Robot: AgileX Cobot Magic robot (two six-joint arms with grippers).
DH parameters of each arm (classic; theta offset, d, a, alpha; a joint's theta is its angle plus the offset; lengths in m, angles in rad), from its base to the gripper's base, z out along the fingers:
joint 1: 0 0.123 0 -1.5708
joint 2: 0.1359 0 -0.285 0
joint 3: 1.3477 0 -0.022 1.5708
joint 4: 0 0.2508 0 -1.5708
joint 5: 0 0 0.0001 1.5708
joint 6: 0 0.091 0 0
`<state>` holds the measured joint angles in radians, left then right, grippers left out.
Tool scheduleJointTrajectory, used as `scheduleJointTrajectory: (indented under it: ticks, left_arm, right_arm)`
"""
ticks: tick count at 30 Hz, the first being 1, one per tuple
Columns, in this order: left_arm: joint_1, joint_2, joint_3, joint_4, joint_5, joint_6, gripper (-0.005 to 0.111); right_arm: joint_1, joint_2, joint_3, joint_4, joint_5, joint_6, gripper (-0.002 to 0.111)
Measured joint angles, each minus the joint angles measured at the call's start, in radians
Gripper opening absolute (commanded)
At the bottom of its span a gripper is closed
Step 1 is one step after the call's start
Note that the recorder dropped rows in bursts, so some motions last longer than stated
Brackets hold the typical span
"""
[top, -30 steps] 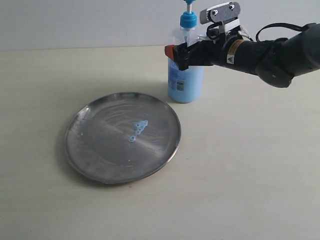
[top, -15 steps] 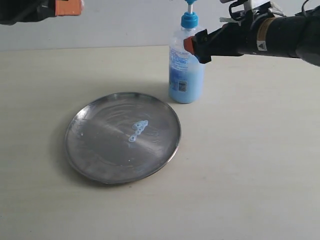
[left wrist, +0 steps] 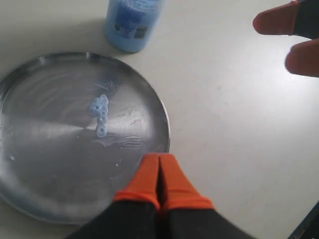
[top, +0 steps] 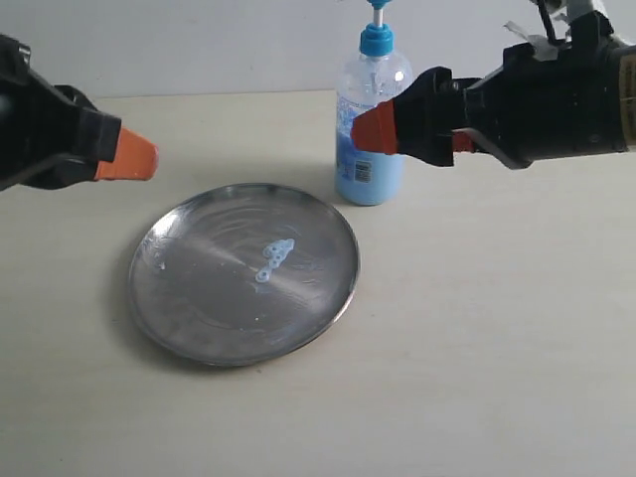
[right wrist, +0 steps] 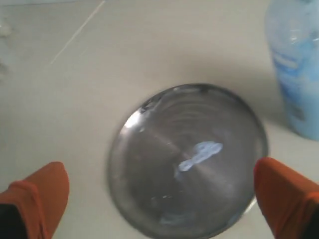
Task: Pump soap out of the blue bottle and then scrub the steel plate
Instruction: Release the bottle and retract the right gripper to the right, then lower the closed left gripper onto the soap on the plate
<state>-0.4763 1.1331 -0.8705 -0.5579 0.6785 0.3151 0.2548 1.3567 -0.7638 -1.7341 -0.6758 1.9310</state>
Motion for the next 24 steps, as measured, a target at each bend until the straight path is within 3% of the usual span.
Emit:
scheduleJointTrajectory:
  ticks: [5, 9, 11, 13, 18, 21, 24]
  left_arm:
    - [0.0, -0.062, 0.048, 0.0, 0.002, -0.002, 0.001]
    - [0.0, -0.127, 0.055, 0.0, 0.03, -0.004, 0.001]
    - [0.0, -0.192, 0.056, 0.0, 0.061, -0.005, 0.001]
    - [0.0, -0.264, 0.056, 0.0, 0.097, -0.005, 0.001]
    - [0.0, -0.472, 0.056, 0.007, 0.137, -0.005, 0.001]
    - [0.0, -0.556, 0.056, 0.083, 0.139, -0.005, 0.001]
    - [0.0, -0.576, 0.056, 0.142, 0.139, -0.005, 0.001]
  right_arm:
    - [0.0, 0.003, 0.002, -0.004, -0.196, 0.029, 0.073]
    - [0.0, 0.003, 0.002, -0.008, -0.247, -0.014, 0.057]
    - [0.0, 0.003, 0.002, -0.011, -0.226, -0.12, 0.057]
    - [0.0, 0.003, 0.002, -0.013, -0.104, -0.216, 0.057]
    - [0.0, -0.027, 0.002, -0.017, 0.466, -0.529, 0.057]
    - [0.0, -0.035, 0.036, -0.009, 0.807, -0.766, 0.057]
    - [0.0, 0.002, 0.058, 0.225, 1.144, -1.129, 0.057]
